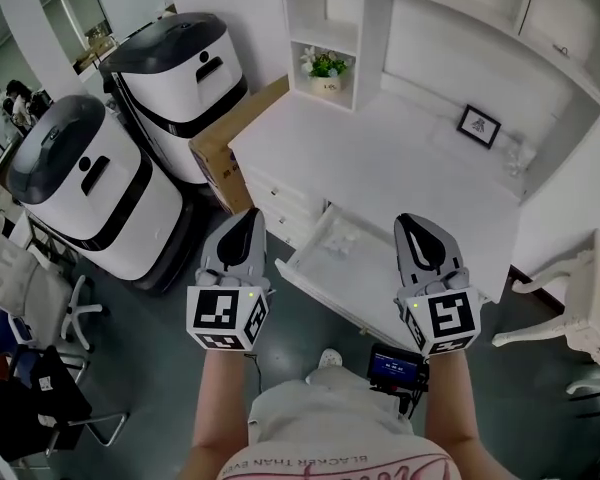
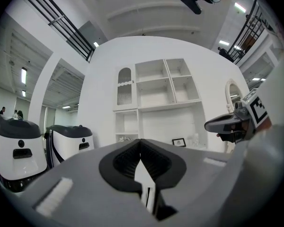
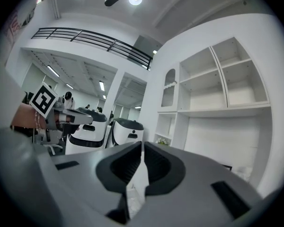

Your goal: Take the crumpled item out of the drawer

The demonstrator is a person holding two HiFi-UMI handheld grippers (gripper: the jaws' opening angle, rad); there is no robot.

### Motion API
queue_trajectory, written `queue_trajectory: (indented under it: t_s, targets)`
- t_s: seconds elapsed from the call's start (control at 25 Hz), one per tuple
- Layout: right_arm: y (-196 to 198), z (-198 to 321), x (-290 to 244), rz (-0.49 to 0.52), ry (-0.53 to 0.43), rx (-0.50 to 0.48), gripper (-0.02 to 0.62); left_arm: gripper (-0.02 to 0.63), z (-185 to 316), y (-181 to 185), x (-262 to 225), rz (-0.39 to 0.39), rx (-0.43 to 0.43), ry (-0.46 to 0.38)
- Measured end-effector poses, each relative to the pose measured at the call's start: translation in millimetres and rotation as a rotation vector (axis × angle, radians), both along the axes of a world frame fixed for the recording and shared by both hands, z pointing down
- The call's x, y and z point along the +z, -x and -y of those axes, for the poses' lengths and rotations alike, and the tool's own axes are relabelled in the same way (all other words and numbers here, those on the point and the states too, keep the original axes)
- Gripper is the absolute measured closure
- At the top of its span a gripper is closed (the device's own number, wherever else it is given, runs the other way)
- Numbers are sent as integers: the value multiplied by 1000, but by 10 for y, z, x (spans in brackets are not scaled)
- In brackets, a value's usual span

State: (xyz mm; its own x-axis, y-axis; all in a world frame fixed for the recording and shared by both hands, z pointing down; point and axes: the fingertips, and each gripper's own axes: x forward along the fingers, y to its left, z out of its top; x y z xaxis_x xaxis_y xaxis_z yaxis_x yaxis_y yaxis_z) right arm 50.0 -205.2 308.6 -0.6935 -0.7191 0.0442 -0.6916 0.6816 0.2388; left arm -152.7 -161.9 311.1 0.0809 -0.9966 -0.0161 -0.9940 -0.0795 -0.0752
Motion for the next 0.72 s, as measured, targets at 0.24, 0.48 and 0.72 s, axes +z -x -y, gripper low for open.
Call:
queue_trajectory:
  t_s: [0.24, 0.48, 0.72]
  targets:
    - [30, 285, 77, 37, 72, -10, 442, 597, 299, 39, 106, -11, 17, 19]
    - [111, 502, 255, 72, 171, -6, 272, 595, 529, 68, 227, -22, 42, 56]
    - [180, 742, 572, 67, 279, 35, 273, 597, 799, 129, 364, -26, 81, 100]
